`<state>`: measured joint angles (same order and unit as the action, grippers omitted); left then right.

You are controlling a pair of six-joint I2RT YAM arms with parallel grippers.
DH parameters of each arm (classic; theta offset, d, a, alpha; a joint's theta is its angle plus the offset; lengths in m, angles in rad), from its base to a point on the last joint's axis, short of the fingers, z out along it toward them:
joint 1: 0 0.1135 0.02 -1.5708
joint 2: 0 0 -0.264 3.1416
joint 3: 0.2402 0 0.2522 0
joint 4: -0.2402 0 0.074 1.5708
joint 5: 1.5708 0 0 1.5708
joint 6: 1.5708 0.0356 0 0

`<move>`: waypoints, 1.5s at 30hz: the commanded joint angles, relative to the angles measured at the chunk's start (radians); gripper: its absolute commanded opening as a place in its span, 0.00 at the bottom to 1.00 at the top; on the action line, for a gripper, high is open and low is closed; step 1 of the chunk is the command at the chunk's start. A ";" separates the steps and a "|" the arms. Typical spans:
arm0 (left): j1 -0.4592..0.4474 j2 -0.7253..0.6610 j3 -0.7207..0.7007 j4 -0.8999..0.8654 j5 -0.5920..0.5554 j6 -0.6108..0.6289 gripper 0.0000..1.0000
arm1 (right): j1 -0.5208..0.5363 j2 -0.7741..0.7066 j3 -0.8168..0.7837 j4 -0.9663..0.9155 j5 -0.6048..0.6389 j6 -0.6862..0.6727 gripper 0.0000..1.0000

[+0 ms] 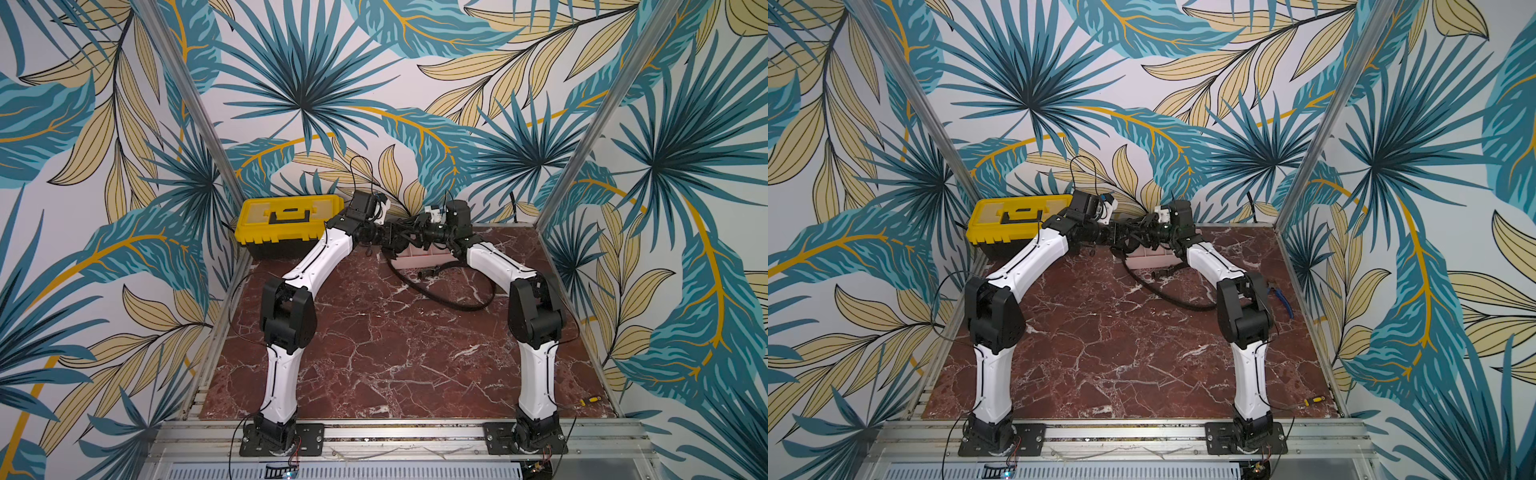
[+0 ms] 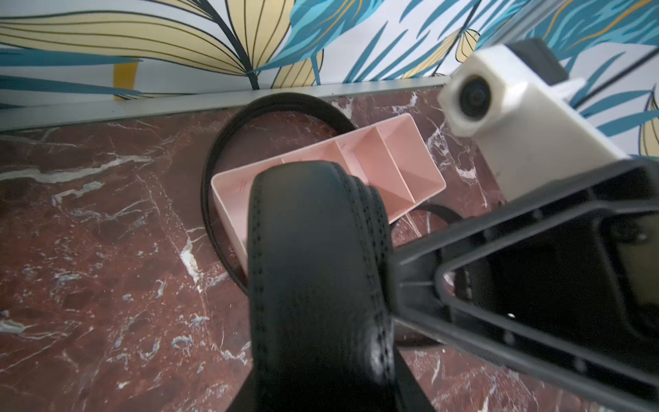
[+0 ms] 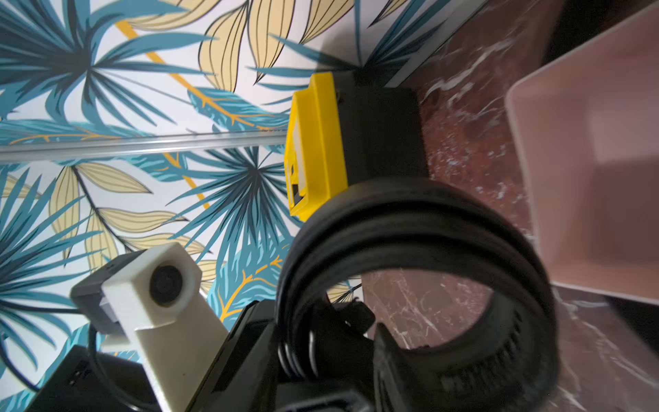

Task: Place the belts into the storage roll
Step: Pick up the belt from the center of the board, then place the belt in the container.

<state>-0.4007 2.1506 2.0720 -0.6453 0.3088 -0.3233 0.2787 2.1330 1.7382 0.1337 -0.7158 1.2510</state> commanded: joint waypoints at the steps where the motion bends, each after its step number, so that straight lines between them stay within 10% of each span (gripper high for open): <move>1: -0.016 0.025 0.107 0.035 -0.107 -0.046 0.00 | -0.029 -0.093 -0.032 -0.093 0.083 -0.106 0.43; 19: -0.059 0.341 0.459 -0.025 -0.288 -0.217 0.00 | -0.068 -0.257 -0.184 -0.216 0.143 -0.223 0.43; 35: -0.119 0.193 0.183 -0.045 -0.434 -0.200 0.00 | -0.085 -0.296 -0.243 -0.307 0.196 -0.289 0.42; 45: -0.135 0.293 0.327 -0.174 -0.528 -0.206 0.00 | -0.082 -0.311 -0.193 -0.536 0.305 -0.449 0.41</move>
<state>-0.5282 2.4142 2.3421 -0.7555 -0.1673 -0.5282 0.1951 1.8446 1.5162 -0.3038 -0.4587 0.8852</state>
